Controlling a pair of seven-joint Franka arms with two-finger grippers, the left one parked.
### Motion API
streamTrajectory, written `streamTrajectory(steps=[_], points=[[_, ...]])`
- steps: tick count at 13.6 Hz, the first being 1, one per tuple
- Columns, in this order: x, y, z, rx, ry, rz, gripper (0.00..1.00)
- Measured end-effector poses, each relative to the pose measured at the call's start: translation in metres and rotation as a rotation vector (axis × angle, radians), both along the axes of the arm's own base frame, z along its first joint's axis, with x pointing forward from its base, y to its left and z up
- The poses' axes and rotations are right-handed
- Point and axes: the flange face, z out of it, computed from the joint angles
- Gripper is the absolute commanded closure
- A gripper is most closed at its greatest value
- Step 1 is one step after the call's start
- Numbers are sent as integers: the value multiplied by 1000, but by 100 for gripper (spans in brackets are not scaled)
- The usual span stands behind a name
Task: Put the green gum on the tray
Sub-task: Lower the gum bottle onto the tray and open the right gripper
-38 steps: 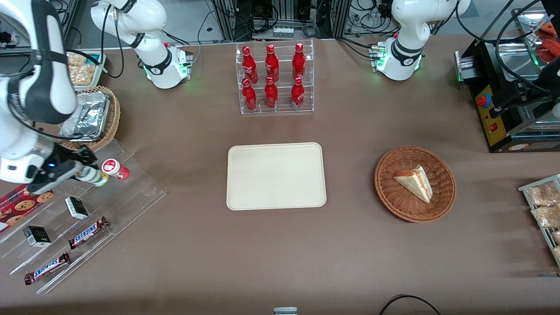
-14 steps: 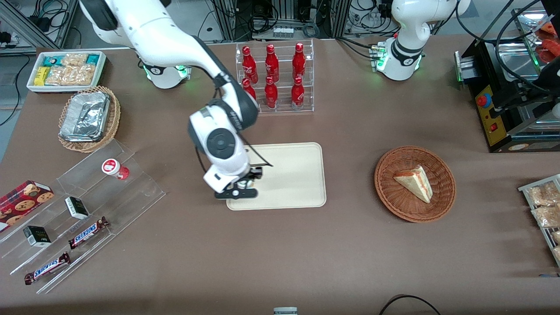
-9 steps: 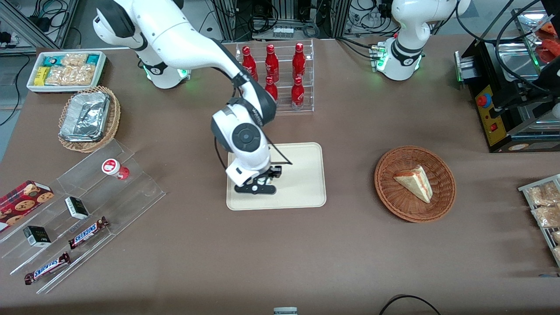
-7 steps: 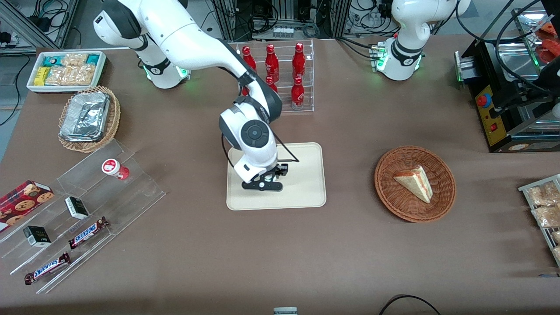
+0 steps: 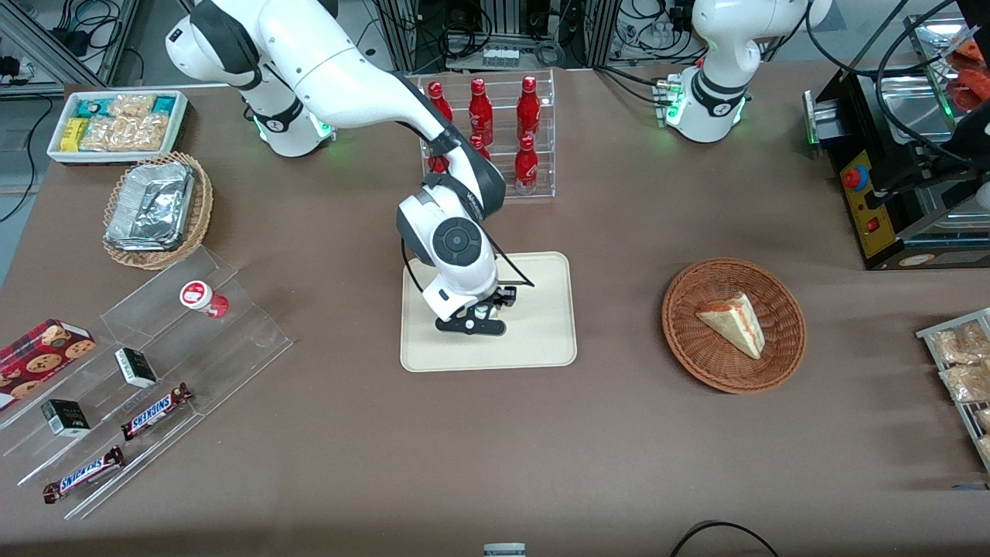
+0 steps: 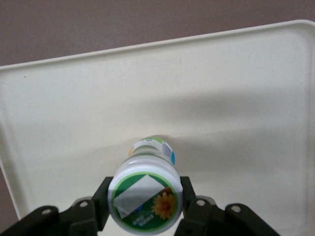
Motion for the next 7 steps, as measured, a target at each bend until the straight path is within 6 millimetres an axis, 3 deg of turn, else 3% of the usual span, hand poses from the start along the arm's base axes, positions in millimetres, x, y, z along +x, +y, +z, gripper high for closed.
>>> streamTrajectory(steps=[2,3,5,7], points=[[0,0,-3,0,0,-1,100],[0,0,-6,-1,-1,-1,95],[0,0,-9,-1,-2,-1,76],[0,1,-10,0,-4,-1,45]])
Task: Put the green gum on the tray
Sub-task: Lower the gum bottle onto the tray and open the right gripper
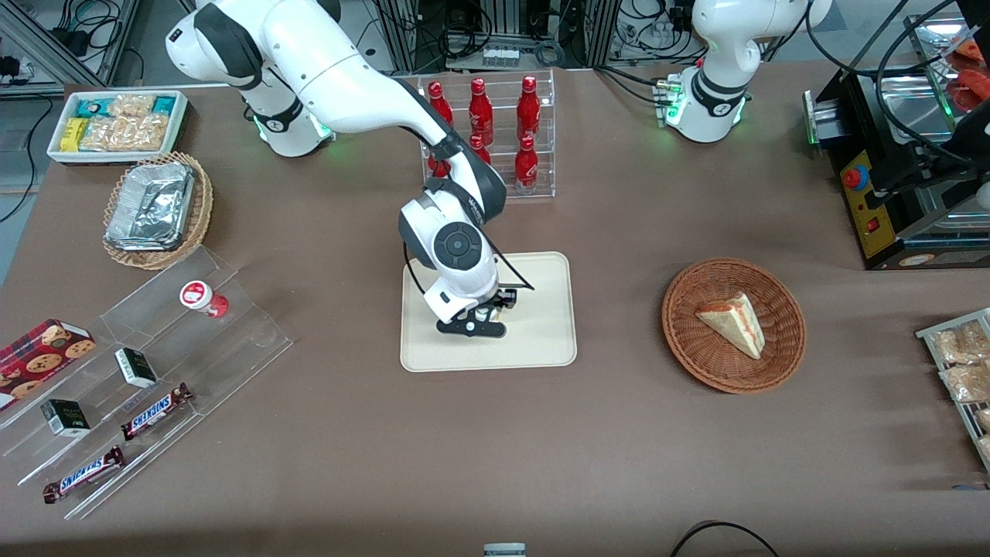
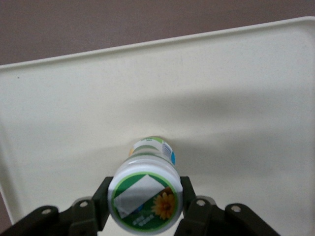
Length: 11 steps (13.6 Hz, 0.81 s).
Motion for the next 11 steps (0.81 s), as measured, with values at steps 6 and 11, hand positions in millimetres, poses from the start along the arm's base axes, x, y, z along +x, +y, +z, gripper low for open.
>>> streamTrajectory(steps=[6,11], points=[[-6,9,-6,5,-12,15,1],[-4,9,-3,8,-18,26,1]])
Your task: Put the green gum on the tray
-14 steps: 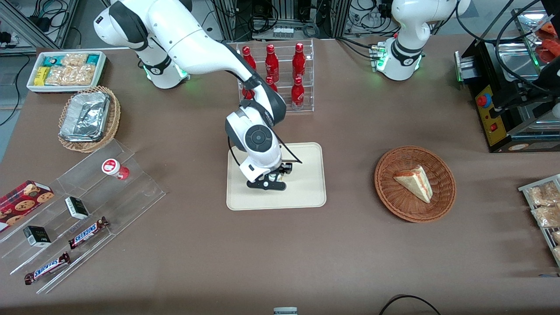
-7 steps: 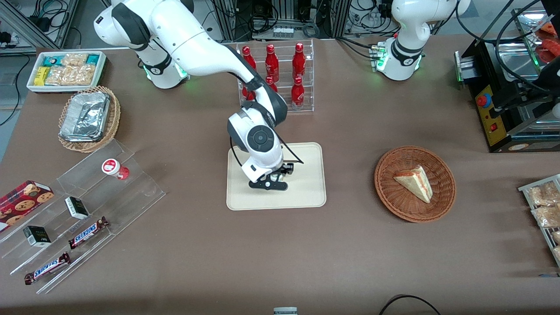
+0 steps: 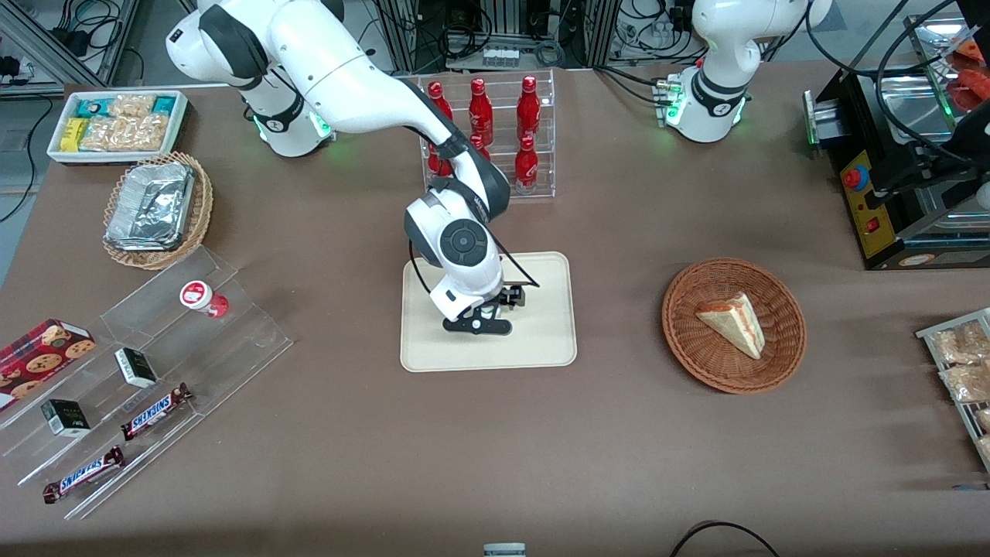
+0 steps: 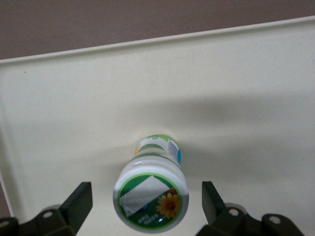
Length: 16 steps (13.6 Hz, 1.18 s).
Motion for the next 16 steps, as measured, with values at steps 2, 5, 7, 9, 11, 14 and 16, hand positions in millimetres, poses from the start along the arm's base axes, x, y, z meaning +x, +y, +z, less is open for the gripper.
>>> streamTrajectory(steps=[2,5,7,9,11,14,16], points=[[2,0,6,3,-5,17,1],[5,-7,18,-11,15,28,1],[5,-12,34,-18,34,58,1],[7,-18,55,-18,43,81,1],[12,-30,78,-15,54,101,1],[28,-68,111,-15,93,184,1],[47,-112,130,-10,125,222,1]])
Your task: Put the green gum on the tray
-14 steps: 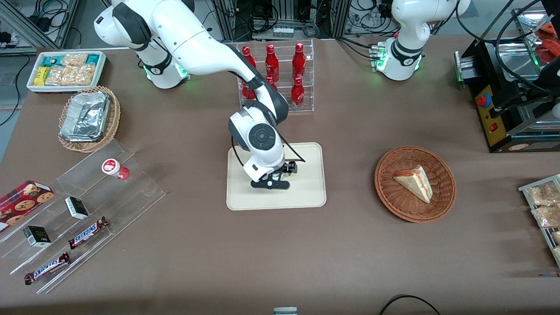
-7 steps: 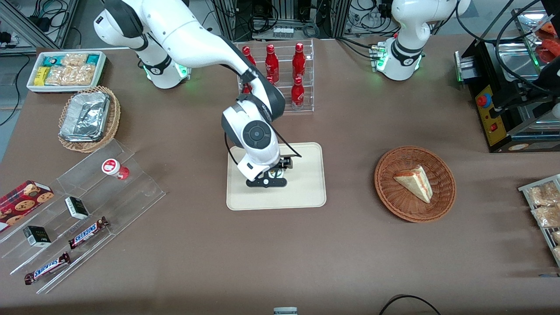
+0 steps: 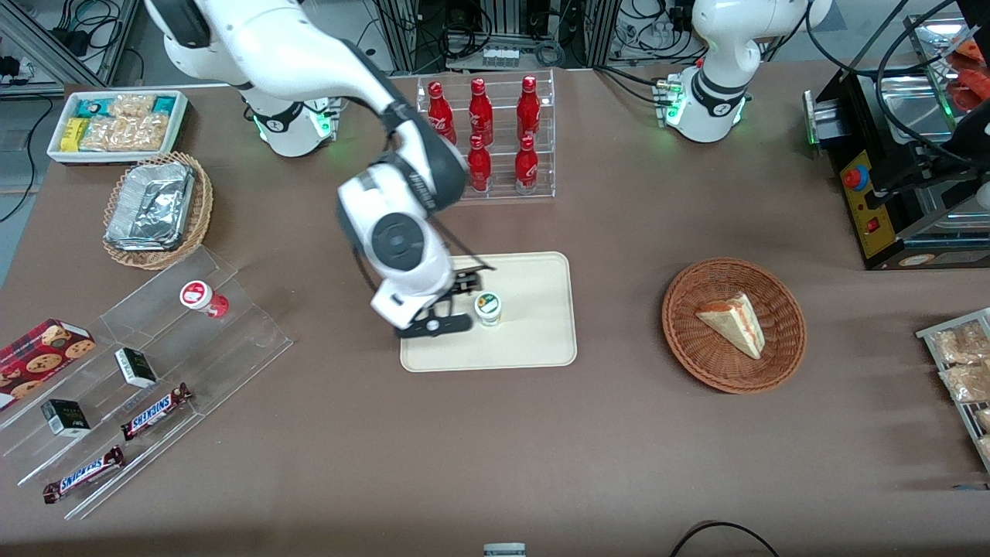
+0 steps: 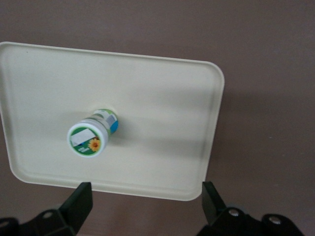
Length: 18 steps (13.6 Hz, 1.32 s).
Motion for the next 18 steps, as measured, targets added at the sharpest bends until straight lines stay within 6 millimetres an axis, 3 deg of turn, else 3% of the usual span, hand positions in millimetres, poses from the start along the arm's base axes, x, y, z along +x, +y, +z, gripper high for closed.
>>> streamTrajectory(steps=[5,8,15,18], points=[[35,-102,45,30,12,-41,1],[42,-170,68,10,-18,-99,1],[23,-325,124,58,-84,-118,1],[3,-363,143,54,-85,-115,1]])
